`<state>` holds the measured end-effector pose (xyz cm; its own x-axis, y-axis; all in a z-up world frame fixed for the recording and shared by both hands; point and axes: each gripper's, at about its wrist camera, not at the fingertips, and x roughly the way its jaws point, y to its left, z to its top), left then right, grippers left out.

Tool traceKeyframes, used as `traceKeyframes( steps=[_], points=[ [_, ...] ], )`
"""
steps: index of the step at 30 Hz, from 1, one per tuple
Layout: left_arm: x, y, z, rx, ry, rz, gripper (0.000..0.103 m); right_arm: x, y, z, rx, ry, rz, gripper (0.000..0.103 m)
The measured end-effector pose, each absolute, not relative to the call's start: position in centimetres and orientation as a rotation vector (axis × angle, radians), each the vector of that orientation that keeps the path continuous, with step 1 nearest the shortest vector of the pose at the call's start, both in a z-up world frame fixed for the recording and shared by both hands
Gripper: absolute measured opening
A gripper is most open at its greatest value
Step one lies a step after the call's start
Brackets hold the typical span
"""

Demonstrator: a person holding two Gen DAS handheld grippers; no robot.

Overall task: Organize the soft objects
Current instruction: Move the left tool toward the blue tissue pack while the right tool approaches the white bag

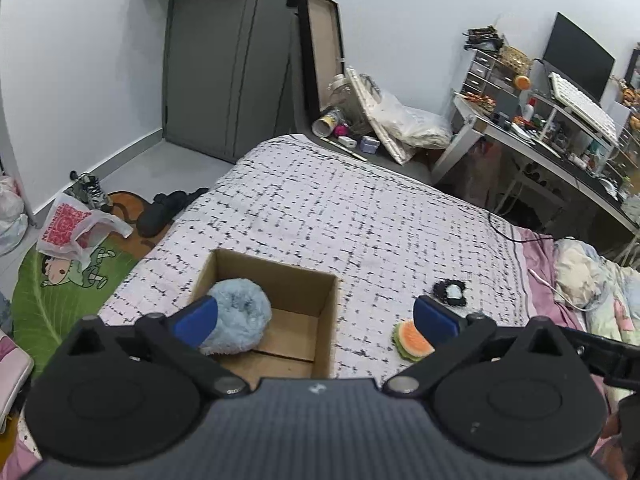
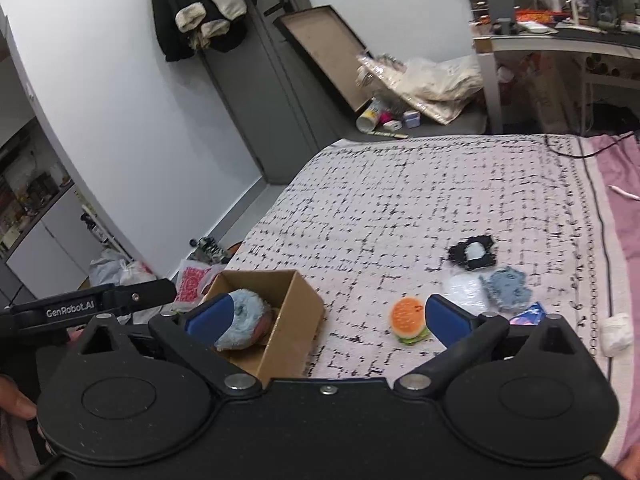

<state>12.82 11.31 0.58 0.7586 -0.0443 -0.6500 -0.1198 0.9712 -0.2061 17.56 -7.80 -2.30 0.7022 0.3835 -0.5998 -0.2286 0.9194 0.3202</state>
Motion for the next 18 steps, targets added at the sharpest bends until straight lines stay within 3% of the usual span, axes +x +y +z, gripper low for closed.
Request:
traceKeyframes(
  steps=[18],
  points=[
    [12.2, 6.4, -0.3, -0.237, 0.758, -0.037, 0.103, 15.1, -12.3, -2.5, 0.21, 0.766, 0.247, 0.103]
  ],
)
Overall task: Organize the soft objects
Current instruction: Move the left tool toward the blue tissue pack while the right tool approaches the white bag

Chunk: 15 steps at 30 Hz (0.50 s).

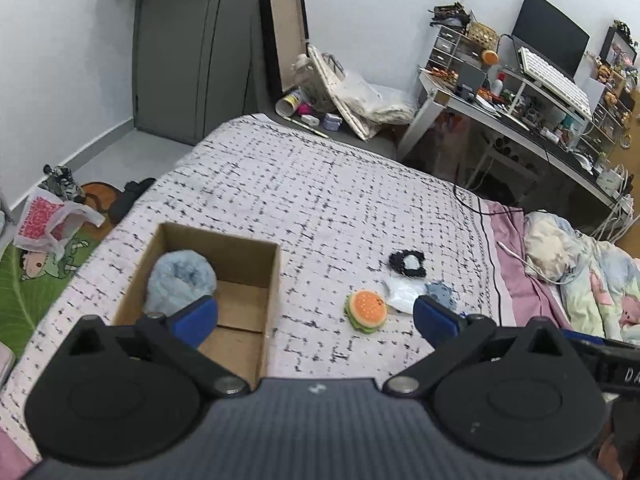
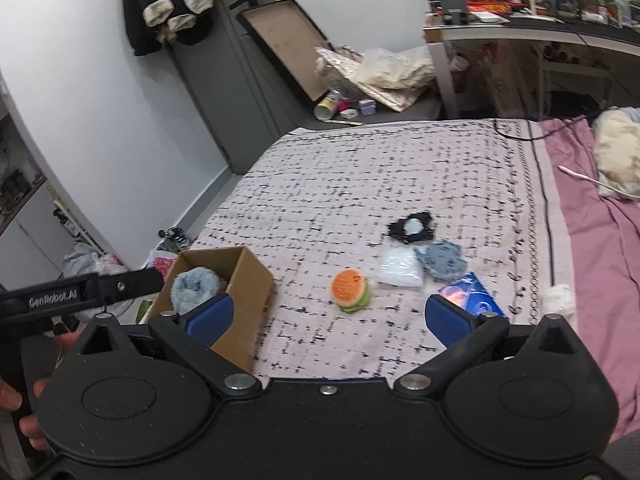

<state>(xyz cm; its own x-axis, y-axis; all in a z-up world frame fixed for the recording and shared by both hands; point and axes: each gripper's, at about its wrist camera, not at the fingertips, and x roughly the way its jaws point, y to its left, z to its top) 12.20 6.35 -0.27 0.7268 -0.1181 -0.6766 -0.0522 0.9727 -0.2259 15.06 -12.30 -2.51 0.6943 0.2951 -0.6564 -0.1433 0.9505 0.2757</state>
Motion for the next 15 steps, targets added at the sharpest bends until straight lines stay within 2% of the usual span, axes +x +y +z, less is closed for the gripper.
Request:
traceKeyframes(
  steps=[15],
  points=[
    [14.4, 2.3, -1.8, -0.278, 0.812, -0.061, 0.103, 17.1, -17.1, -3.1, 0.276, 0.824, 0.024, 0.103]
  ],
)
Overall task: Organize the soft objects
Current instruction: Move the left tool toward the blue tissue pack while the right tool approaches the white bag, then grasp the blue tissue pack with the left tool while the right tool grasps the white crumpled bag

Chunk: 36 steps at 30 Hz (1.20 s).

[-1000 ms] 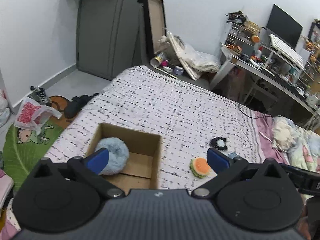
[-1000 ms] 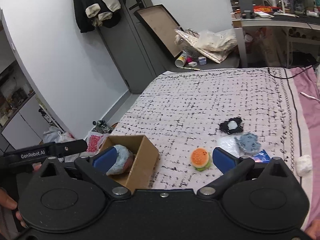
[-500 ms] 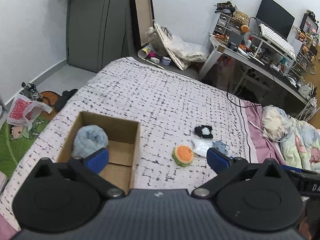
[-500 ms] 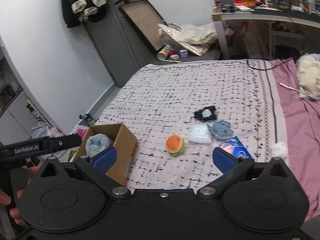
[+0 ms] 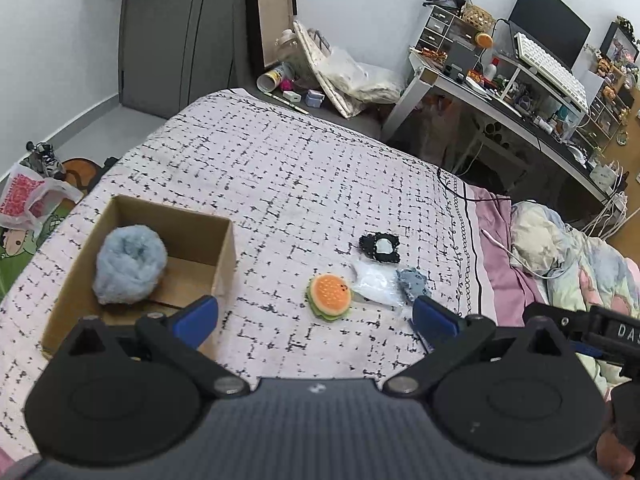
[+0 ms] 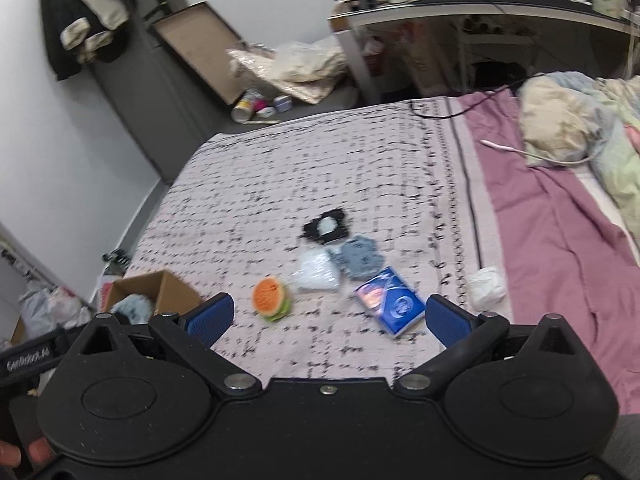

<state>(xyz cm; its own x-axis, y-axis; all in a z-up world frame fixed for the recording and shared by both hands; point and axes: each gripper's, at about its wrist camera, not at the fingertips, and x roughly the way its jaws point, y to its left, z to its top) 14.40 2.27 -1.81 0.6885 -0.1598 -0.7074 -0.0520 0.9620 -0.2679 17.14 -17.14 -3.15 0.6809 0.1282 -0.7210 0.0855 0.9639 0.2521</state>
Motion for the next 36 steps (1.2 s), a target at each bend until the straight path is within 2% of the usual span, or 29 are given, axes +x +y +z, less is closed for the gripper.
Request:
traceKeyframes(
  steps=[22, 28, 36],
  points=[
    [20.1, -5.8, -4.6, -0.301, 0.878, -0.116, 0.099, 22.1, -24.6, -5.0, 0.449, 0.807, -0.121, 0.103],
    [21.6, -8.1, -6.0, -0.304, 0.906, -0.139, 0.096, 22.6, -26.3, -7.4, 0.48, 0.834, -0.153, 0.103],
    [23.7, -11.2, -8.6, -0.324, 0.959, -0.151, 0.084, 23.1, -29.4, -10.1, 0.599, 0.875, -0.227, 0.102]
  ],
)
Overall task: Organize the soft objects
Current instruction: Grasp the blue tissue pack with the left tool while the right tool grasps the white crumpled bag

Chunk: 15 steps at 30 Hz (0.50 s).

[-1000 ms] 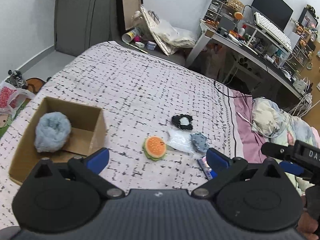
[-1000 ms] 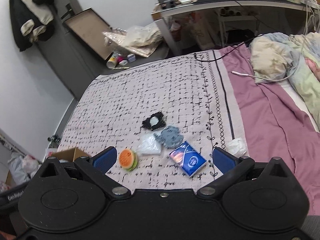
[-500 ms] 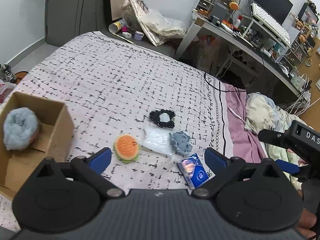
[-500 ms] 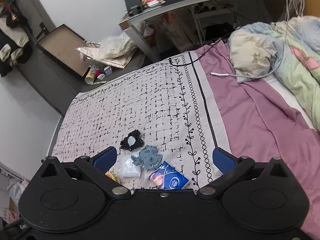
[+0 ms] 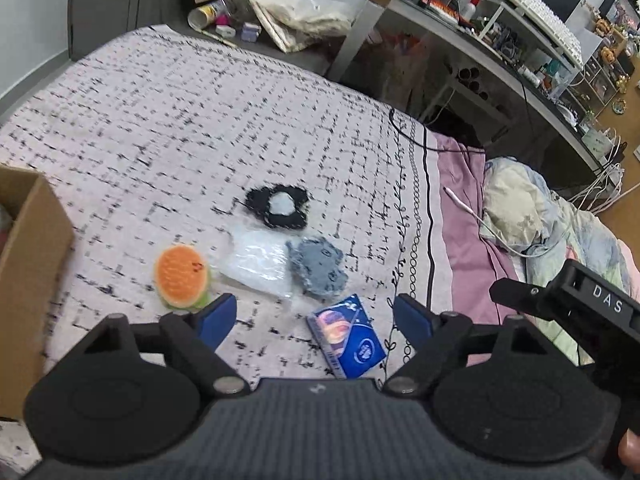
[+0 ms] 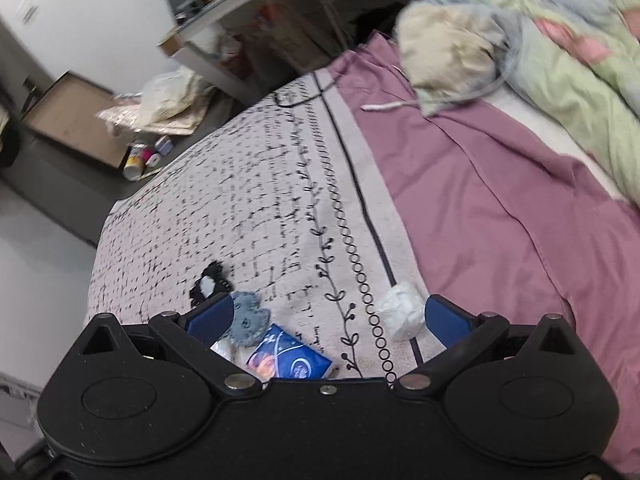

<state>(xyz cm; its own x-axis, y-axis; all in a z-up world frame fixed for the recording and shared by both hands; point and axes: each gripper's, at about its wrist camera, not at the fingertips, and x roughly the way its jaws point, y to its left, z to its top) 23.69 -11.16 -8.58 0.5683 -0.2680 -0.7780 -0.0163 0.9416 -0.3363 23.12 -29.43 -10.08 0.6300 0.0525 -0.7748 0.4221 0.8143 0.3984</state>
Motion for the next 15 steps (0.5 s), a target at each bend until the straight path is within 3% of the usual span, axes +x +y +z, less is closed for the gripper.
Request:
traceKeyframes(
  steps=[15],
  points=[
    [26.9, -16.7, -12.6, -0.335, 1.05, -0.161, 0.073, 23.6, -33.9, -14.6, 0.86, 0.924, -0.298, 0.089]
  ],
)
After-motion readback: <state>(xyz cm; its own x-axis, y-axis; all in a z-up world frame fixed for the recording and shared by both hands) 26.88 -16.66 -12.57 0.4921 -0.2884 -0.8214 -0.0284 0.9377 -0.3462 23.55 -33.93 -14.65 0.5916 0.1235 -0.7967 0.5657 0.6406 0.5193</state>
